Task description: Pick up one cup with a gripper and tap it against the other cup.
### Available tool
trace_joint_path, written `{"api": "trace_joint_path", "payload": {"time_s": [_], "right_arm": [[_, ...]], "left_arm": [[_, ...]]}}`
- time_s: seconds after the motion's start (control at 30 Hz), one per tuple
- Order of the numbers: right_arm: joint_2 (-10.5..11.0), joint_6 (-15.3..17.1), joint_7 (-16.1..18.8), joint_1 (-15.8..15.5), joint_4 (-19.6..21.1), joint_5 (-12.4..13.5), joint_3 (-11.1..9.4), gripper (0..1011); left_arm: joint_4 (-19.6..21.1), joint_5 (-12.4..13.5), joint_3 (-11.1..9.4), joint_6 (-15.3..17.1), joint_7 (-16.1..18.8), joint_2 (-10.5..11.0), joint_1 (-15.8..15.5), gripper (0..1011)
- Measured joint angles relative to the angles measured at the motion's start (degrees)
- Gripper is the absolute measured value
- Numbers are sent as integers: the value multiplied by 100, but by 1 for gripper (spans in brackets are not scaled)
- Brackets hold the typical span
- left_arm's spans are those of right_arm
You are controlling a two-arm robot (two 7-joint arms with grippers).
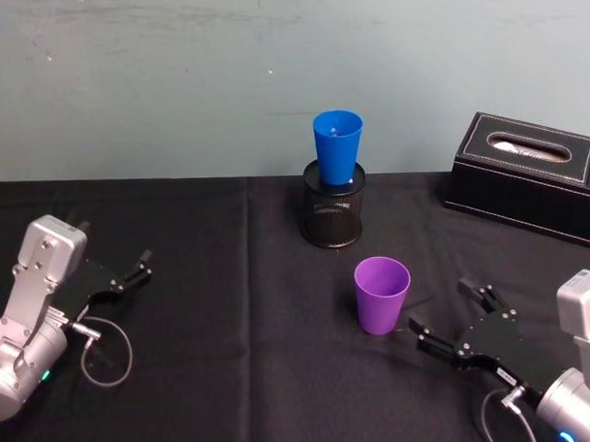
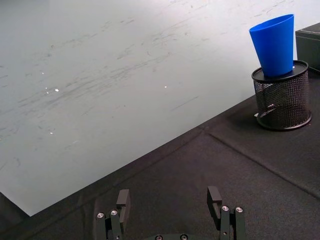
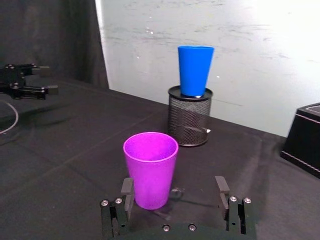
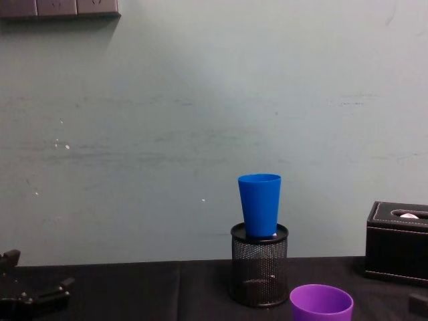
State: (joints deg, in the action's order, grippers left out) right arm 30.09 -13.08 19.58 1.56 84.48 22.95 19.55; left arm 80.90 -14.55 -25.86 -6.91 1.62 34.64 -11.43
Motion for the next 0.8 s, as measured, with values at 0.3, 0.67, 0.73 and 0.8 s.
{"api": "trace_joint_path", "payload": {"time_s": [0.3,0.67,0.73,0.8], "right_arm": [[-195,-56,172,128,-234,-169,52,1003],[-423,-121,328,254,-454,-301,43,1003],[-465,-132,354,282,-492,-321,35,1003],[-494,-135,380,308,-522,-343,30,1003]], "left_arm": [[0,0,0,0,0,0,0,1011],[0,0,0,0,0,0,0,1011],[0,0,0,0,0,0,0,1011],[0,0,0,0,0,0,0,1011]]}}
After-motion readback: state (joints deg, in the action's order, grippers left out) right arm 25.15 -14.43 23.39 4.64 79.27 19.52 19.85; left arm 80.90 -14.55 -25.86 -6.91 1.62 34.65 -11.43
